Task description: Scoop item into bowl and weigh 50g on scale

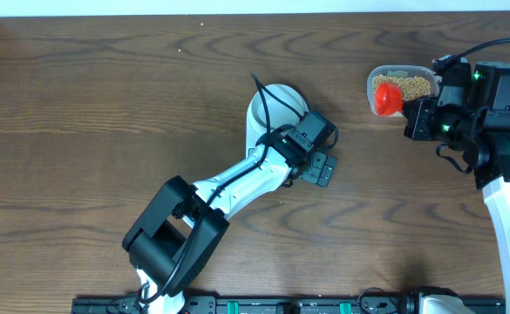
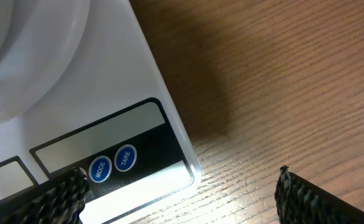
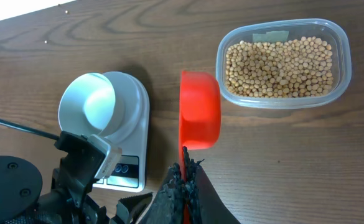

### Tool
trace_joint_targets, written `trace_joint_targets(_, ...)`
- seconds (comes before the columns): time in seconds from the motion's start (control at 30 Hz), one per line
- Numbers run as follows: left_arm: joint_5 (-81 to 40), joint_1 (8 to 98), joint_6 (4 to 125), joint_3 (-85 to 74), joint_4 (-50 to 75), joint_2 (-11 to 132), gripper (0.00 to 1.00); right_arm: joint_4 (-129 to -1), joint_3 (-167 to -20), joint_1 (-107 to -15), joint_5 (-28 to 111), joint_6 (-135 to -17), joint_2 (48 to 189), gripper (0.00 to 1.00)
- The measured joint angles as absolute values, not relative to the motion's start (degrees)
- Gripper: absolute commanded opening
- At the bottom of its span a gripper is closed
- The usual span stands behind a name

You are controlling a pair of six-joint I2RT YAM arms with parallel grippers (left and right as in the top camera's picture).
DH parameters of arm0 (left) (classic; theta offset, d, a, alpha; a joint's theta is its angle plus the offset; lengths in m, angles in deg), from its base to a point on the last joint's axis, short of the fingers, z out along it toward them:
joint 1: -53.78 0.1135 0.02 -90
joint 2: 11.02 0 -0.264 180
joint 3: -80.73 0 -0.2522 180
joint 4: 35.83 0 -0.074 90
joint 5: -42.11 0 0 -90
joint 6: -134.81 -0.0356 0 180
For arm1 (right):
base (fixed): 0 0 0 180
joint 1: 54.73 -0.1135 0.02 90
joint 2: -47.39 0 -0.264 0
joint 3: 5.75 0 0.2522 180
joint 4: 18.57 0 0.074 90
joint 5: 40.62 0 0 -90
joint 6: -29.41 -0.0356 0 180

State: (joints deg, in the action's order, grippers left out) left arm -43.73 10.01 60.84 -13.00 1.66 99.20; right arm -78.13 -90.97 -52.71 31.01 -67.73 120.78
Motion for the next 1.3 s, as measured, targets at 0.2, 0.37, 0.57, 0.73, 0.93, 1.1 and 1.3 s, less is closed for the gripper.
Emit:
trace_joint_targets(0.2,-43.73,10.01,60.84,-13.0,1.66,99.46,0.98,-78.3,-90.97,-52.71,31.01,-67.73,120.78,0.01)
trace_joint_targets(0.37,-43.73,10.01,60.84,-13.0,1.66,99.76,0.98,-78.59,-90.97,-52.71,31.01,-67.73,120.76,0.01)
trace_joint_targets(0.57,-43.75,10.01,60.84,-13.0,1.57,100.62,0.98,-79.22,-90.97,-52.71,31.01,-67.73,120.78,0.01)
trace_joint_targets(0.73,-43.75,10.01,60.86,-13.0,1.57,100.62,0.98,-79.7,-90.97,-52.71,31.01,-67.73,120.78,0.01)
trace_joint_targets(0.93,-43.79,10.08,61.39,-13.0,1.55,100.62,0.98,-79.7,-90.97,-52.71,31.01,-67.73,120.78,0.01)
trace_joint_targets(1.1,-43.75,10.47,62.61,-13.0,1.59,100.62,0.98,-79.72,-90.97,-52.71,31.01,-67.73,120.78,0.01)
trace_joint_targets(1.3,-43.77,10.82,63.0,-13.0,1.64,100.62,0.98,-79.77,-90.97,-52.71,31.01,-67.73,120.78,0.01)
